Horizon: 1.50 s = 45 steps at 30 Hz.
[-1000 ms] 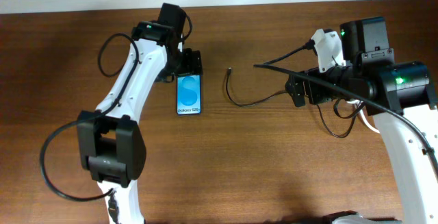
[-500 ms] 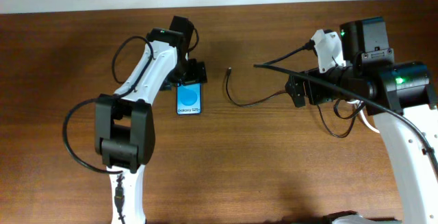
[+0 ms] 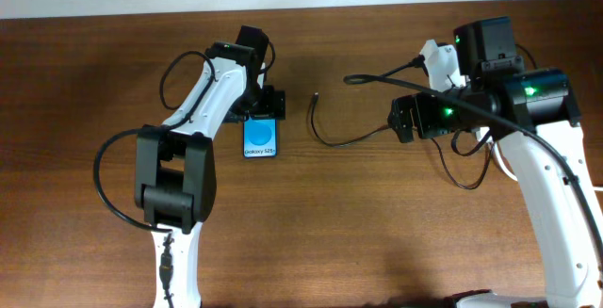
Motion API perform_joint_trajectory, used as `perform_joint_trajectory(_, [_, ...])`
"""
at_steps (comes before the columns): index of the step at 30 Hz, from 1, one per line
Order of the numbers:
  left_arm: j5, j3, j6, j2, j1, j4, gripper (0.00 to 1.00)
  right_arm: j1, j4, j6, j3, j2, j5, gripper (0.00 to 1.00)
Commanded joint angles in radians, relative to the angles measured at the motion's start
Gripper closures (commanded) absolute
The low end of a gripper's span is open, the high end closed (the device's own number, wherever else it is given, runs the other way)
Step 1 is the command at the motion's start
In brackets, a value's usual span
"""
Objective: Plug charger to phone and switch on socket
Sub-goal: 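Move the left gripper over the blue phone and grasp its top edge, then lift the phone with the left gripper and tilt it upright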
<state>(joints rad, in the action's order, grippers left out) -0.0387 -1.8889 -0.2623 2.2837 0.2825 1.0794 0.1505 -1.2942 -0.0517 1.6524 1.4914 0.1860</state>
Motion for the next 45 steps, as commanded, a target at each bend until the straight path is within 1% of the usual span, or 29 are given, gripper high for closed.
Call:
perform_joint_trajectory(1, [-0.012,-0.01,0.024,0.017,0.006,-0.002,0.01,0.006,0.0,0.009,0.013,0.005,0.014,0.02])
perform_joint_trajectory(11, [-0.01,-0.01,0.033,0.078,0.017,-0.01,0.01,0.006,0.0,0.009,0.013,0.005,0.014,0.02])
perform_joint_trajectory(21, [-0.009,-0.01,0.032,0.079,0.017,-0.012,0.0,0.006,0.0,0.009,0.013,0.005,0.017,0.02])
perform_joint_trajectory(27, [-0.009,-0.01,0.032,0.08,0.017,-0.013,0.08,0.006,-0.001,0.009,0.013,0.005,0.017,0.02])
perform_joint_trajectory(40, [-0.005,-0.01,0.027,0.08,0.017,-0.025,0.1,0.006,-0.001,0.009,0.013,0.005,0.017,0.02])
perform_joint_trajectory(44, [-0.006,-0.01,0.001,0.08,0.017,-0.028,0.17,0.006,-0.001,0.009,0.013,0.005,0.017,0.02])
perform_joint_trajectory(45, [-0.006,-0.01,0.001,0.08,0.017,-0.031,0.21,0.006,0.0,0.009,0.013,0.005,0.017,0.02])
